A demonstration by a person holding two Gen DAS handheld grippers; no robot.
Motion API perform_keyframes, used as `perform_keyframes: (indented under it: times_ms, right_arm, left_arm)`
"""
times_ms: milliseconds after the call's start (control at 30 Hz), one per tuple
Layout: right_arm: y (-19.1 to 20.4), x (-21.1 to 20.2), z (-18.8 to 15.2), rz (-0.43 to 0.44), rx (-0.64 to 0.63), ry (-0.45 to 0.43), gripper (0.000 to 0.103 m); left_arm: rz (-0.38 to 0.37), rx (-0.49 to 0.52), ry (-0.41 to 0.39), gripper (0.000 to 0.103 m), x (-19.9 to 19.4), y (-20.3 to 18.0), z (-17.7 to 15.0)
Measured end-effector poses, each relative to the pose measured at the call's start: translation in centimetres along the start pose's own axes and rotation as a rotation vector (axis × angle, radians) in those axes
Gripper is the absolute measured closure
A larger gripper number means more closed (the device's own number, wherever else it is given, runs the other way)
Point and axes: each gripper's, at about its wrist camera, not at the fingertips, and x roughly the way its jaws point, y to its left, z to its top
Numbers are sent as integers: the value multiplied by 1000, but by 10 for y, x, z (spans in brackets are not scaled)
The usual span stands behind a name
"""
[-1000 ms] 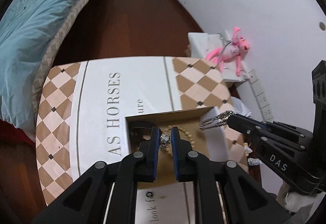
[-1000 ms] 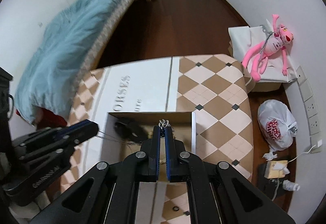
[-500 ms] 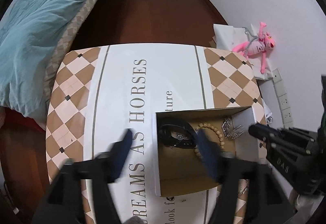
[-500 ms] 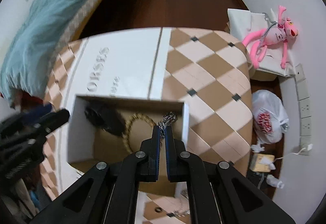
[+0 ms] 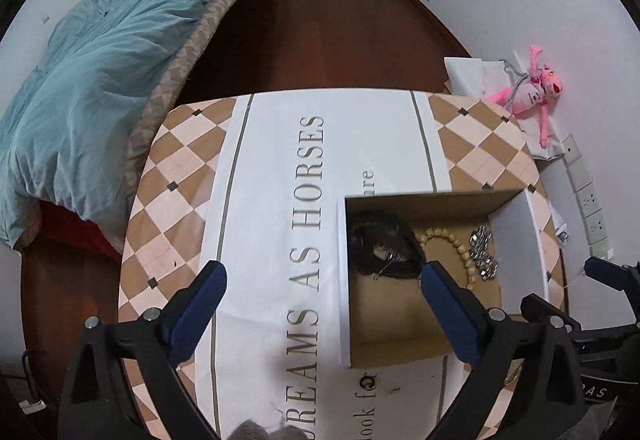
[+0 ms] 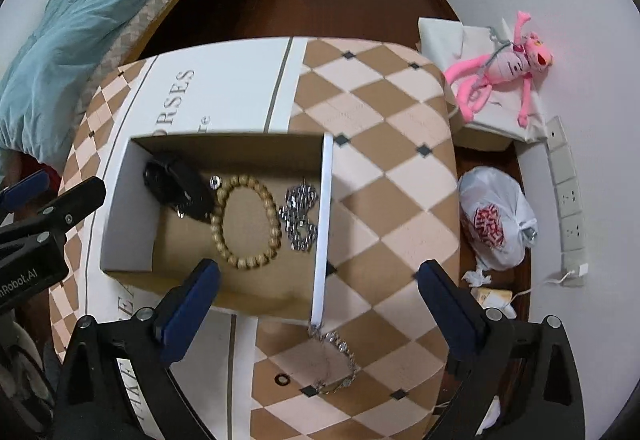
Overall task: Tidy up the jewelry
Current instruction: 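Open both tools and withdraw them from the box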
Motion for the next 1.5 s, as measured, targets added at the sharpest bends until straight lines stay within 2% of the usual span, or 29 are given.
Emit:
perform_keyframes:
  times_ms: [333,500,700,1067,1167,1400,1500]
  right_arm:
    - [-2,-11,-21,-40,41,-60,3]
    - [-3,-31,-31,-60,53,-120,3]
    - [-2,-64,-47,-78,61,-203,3]
    - [-2,-125,-77,-96,90,-350,3]
    - [-2,-136,-85,-102,98,-378,3]
    - [-3,-157,-101,-78,121,-415,3]
    - [-7,-157,-107,-65,138,-407,3]
  left_arm:
    - [6,-19,-5,3,-6,0,-26]
    - [2,-26,-47,3,-23,-1,-36]
    - [51,-34,-113,3,-51,-3,-47]
    - [29,-34,-221,3,-106,-6,-66]
    - [15,-40,-230,3,-115,-6,-72]
    - [-5,-33,-243,3,-130,-10,-83]
    - [20,-48,-240,3,-132,-10,-87]
